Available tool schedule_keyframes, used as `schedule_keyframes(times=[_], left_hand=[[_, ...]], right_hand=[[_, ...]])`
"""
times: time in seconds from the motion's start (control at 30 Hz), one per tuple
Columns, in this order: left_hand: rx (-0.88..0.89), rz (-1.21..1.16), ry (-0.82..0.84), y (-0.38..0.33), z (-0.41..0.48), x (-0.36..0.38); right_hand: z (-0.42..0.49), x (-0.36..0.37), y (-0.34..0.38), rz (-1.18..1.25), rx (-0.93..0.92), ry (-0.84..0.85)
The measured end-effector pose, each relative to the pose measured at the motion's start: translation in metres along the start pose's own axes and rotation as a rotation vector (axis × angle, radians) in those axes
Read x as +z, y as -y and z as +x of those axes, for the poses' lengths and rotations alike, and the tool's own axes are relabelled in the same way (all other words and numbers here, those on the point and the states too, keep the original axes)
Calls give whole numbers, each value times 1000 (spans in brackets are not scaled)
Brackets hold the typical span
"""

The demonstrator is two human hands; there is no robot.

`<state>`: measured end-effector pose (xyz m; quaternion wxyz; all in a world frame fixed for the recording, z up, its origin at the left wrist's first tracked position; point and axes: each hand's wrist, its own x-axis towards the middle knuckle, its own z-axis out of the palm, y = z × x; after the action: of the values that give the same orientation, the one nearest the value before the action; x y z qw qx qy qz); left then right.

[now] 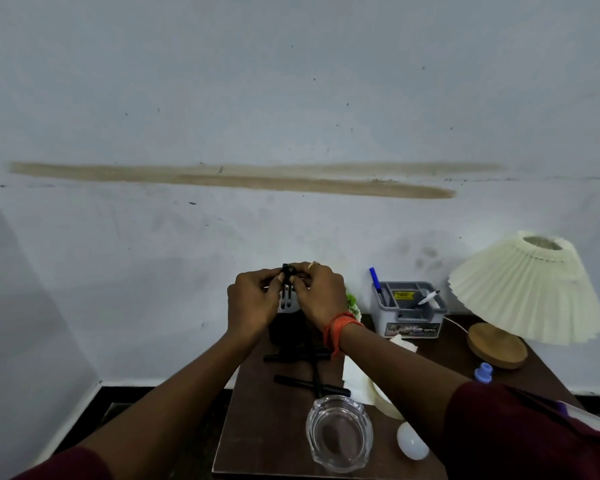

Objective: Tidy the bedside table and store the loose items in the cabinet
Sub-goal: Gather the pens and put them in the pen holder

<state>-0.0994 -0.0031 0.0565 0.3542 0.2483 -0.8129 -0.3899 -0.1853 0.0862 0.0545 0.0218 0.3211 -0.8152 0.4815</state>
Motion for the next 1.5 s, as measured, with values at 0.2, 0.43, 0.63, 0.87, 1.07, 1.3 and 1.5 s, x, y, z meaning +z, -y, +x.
schedule_keyframes(times=[0.2, 0.43, 0.63, 0.87, 1.07, 1.3, 1.5], left_hand=[[-45, 8, 18, 24, -5, 14], [-73, -40, -7, 33, -9, 22], [-56, -61, -29, 21, -15, 32], [-13, -99, 31, -4, -18, 64], [-6, -152, 47, -23, -11, 111], [-96, -186, 111, -37, 3, 171], [-152, -109, 68, -46, 15, 207]], right_hand=[[-4, 18, -19, -11, 20, 32], [-6, 21, -30, 46, 57, 62], [-10, 4, -38, 47, 80, 43], [-19, -38, -66, 16, 143, -25], [-26, -82, -115, 128, 374, -185], [-26, -128, -159, 131, 539, -338], [-19, -131, -173, 148, 565, -345]])
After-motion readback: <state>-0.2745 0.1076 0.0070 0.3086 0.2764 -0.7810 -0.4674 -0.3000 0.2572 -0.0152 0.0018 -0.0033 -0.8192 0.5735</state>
